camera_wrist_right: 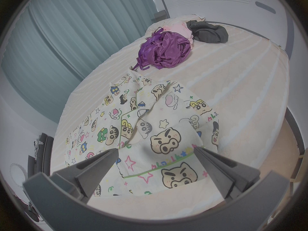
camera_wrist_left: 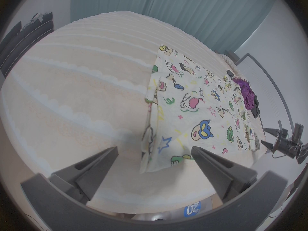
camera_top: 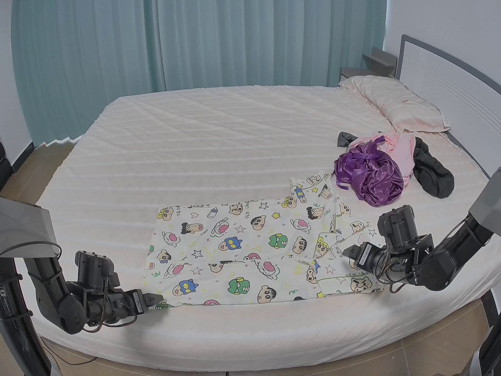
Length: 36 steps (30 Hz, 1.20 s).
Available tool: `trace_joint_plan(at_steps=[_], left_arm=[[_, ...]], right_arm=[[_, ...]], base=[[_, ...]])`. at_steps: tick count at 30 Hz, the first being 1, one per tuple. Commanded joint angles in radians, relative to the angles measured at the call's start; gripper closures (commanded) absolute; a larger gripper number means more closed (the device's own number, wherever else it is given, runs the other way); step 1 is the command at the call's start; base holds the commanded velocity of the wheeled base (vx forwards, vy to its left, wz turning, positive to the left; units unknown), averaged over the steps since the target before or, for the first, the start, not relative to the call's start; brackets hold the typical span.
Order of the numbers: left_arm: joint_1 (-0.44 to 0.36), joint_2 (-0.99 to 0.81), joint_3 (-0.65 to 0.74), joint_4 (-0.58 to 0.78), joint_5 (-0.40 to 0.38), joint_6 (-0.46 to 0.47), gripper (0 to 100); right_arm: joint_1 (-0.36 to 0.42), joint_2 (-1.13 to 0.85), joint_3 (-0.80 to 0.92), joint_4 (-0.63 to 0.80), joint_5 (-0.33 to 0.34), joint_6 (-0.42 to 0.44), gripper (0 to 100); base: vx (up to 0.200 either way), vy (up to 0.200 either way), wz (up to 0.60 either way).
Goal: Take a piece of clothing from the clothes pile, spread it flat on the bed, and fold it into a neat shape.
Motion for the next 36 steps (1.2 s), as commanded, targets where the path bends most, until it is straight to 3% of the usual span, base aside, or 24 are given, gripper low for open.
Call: trace_joint_plan(at_steps=[1,14,15,17,19,21,22,24,28,33,36], left_arm=[[0.031,-0.055,-0.005,0.003,0.001,-0.002,0],[0.023,-0.149,-0.040,0.005,0.061,-0.091,0],[0.023,-0.146,-0.042,0.005,0.061,-0.091,0],[0.020,-0.140,-0.045,0.005,0.059,-0.094,0],[0.019,-0.121,-0.052,0.005,0.059,-0.094,0],[0.019,-0.115,-0.054,0.005,0.059,-0.094,0],[0.019,-0.108,-0.059,0.005,0.058,-0.096,0],[0.019,-0.098,-0.063,0.003,0.053,-0.097,0],[0.015,-0.091,-0.080,0.006,0.041,-0.125,0],[0.005,-0.055,-0.118,0.006,0.007,-0.166,0],[0.002,-0.043,-0.125,0.006,-0.002,-0.168,0]], right_arm=[[-0.013,-0.009,0.018,-0.001,0.000,-0.007,0],[-0.062,0.041,0.058,-0.145,0.021,-0.010,0],[-0.070,0.038,0.059,-0.147,0.023,-0.019,0],[-0.104,0.029,0.085,-0.162,0.052,-0.133,0],[-0.156,0.023,0.119,-0.228,0.129,-0.263,0],[-0.179,0.025,0.131,-0.265,0.172,-0.307,0],[-0.217,0.035,0.150,-0.322,0.261,-0.377,0],[-0.262,0.060,0.153,-0.337,0.330,-0.430,0],[-0.317,0.124,0.139,-0.349,0.380,-0.504,0],[-0.364,0.169,0.122,-0.349,0.535,-0.548,0],[-0.381,0.206,0.091,-0.349,0.574,-0.591,0]], base=[[0.000,0.000,0.00],[0.000,0.000,0.00],[0.000,0.000,0.00],[0.000,0.000,0.00],[0.000,0.000,0.00],[0.000,0.000,0.00],[0.000,0.000,0.00],[0.000,0.000,0.00],[0.000,0.000,0.00],[0.000,0.000,0.00],[0.000,0.000,0.00]])
